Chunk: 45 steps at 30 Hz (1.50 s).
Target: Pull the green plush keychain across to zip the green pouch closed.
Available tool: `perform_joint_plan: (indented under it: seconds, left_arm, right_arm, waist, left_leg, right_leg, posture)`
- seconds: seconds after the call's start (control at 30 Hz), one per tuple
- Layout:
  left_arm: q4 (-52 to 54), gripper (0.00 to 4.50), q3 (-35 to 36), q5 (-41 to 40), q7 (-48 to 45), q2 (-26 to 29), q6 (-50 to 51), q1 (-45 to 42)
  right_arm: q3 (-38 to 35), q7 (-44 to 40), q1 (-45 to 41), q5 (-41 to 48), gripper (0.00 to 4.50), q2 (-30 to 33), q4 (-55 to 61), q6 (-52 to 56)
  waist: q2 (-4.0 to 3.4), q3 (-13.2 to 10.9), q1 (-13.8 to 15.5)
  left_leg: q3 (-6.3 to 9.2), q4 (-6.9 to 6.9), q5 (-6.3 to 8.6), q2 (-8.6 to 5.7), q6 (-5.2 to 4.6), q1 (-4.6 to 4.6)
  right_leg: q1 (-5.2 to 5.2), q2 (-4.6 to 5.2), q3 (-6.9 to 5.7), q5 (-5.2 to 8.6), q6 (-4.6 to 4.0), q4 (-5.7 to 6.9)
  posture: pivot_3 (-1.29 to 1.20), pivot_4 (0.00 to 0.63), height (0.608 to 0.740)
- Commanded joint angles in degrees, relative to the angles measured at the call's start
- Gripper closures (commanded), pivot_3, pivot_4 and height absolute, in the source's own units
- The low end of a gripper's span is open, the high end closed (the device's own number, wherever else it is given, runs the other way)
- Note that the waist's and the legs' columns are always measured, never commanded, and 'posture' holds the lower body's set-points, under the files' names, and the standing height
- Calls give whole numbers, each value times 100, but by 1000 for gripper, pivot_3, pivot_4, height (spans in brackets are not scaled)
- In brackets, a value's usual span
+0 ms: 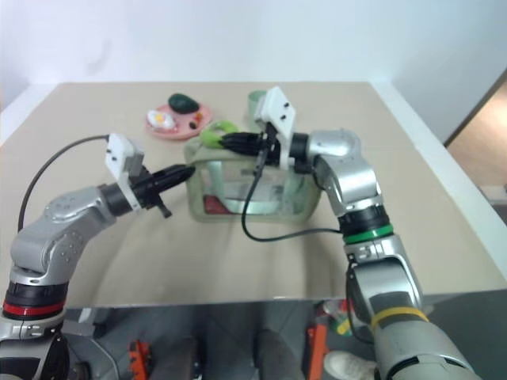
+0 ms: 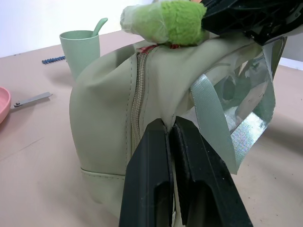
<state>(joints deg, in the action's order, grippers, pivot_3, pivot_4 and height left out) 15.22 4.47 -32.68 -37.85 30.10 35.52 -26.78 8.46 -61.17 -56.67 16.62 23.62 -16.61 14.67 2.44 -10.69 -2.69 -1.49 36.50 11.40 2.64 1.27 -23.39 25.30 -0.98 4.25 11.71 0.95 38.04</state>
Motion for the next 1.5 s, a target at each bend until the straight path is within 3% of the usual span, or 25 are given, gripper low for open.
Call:
perform_joint_plan:
  seconds: [0.03,0.2,0.77,0.8,0.97,1.2,1.33,1.43,1.5]
  left_arm:
    - [240,4500,8,-30,-4,-16,-38,7]
    - [239,4500,-13,-15,-15,-10,-38,42]
    - [292,4500,-98,72,30,-81,-57,38]
    - [306,4500,-95,72,36,-80,-55,47]
    - [327,4500,-79,87,53,-72,-52,43]
    - [283,4500,-102,105,61,-82,-76,4]
    - [211,4500,-76,116,138,-145,-105,-44]
    - [230,4500,-19,77,225,-224,-70,-74]
    - [280,4500,37,54,327,-288,-29,-74]
  right_arm:
    - [-153,-93,-239,152,3861,-22,108,158]
    - [-108,-206,-214,53,2273,9,248,-44]
    - [-36,-22,-533,-227,2273,-484,-482,-253]
    - [-29,-25,-541,-261,2812,-488,-547,-279]
    - [76,-94,-484,-481,4443,-435,-735,-503]
    - [-38,-70,-514,-442,4443,-456,-593,-492]
    - [-379,15,-483,-51,4443,-410,89,-393]
    - [-655,170,-304,95,4443,-114,683,-229]
    - [-970,254,102,-59,4443,476,1086,-325]
  waist:
    - [0,0,0]
    - [0,0,0]
    - [0,0,10]
    - [0,0,9]
    - [0,0,8]
    - [0,0,7]
    - [-1,-1,7]
    - [-1,0,27]
    - [1,0,59]
  left_leg:
    - [0,0,0,0,0,0]
    - [0,0,0,0,0,0]
    - [1,0,0,-3,0,-1]
    - [0,0,0,-4,0,-1]
    - [1,-1,0,-3,0,-1]
    - [1,-1,0,-3,0,0]
    - [1,-2,0,-3,0,-2]
    - [5,-2,0,-4,0,-6]
    - [9,-2,0,-8,1,-11]
  right_leg:
    - [0,0,0,0,0,0]
    - [0,0,0,0,0,0]
    - [-1,5,-2,1,0,-1]
    - [-1,6,-1,1,1,-1]
    - [-1,5,-2,1,1,-1]
    - [-1,5,-2,1,0,-1]
    - [0,5,-3,1,1,-1]
    - [0,7,-6,3,3,-1]
    - [-1,14,-12,6,7,-4]
  posture:
    - [0,150,740]
    - [0,150,740]
    - [0,150,740]
    - [0,150,740]
    - [0,150,740]
    - [0,150,740]
    - [0,150,740]
    - [0,150,740]
    - [0,150,740]
